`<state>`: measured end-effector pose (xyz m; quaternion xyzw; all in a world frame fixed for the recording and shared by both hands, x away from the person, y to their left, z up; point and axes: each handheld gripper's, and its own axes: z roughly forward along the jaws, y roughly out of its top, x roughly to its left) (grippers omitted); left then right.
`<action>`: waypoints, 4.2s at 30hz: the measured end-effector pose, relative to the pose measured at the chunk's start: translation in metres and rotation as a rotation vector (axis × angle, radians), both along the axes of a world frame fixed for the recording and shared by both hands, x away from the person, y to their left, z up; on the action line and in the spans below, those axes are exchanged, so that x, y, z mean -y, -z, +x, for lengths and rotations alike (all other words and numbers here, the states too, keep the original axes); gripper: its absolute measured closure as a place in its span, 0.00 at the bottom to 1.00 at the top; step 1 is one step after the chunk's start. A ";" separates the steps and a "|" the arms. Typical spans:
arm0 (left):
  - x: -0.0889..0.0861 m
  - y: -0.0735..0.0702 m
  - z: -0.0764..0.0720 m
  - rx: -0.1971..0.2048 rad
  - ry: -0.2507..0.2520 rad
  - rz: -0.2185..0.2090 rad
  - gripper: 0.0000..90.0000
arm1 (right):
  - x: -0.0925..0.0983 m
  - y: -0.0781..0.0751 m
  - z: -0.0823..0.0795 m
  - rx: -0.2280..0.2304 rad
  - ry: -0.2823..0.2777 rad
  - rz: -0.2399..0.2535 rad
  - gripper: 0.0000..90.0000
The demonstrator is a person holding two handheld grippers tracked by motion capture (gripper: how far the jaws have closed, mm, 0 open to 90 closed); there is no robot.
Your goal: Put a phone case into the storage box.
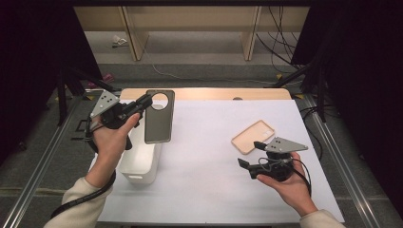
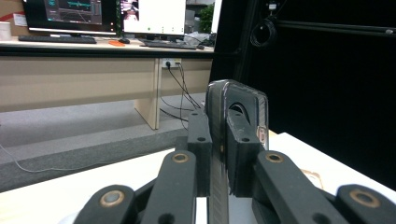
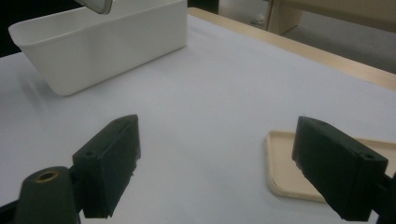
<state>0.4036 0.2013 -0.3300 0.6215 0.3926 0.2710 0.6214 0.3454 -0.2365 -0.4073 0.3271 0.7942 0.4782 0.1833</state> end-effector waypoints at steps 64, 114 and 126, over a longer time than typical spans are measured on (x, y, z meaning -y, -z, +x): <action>-0.040 -0.002 0.067 -0.007 -0.047 0.037 0.91 | 0.015 0.000 -0.003 -0.022 0.055 0.052 0.18; -0.037 0.031 0.114 -0.108 -0.042 0.108 0.90 | 0.016 0.001 -0.002 -0.038 0.060 0.069 0.18; -0.037 0.039 0.120 -0.135 -0.052 0.125 0.90 | 0.016 0.001 -0.002 -0.039 0.060 0.070 0.18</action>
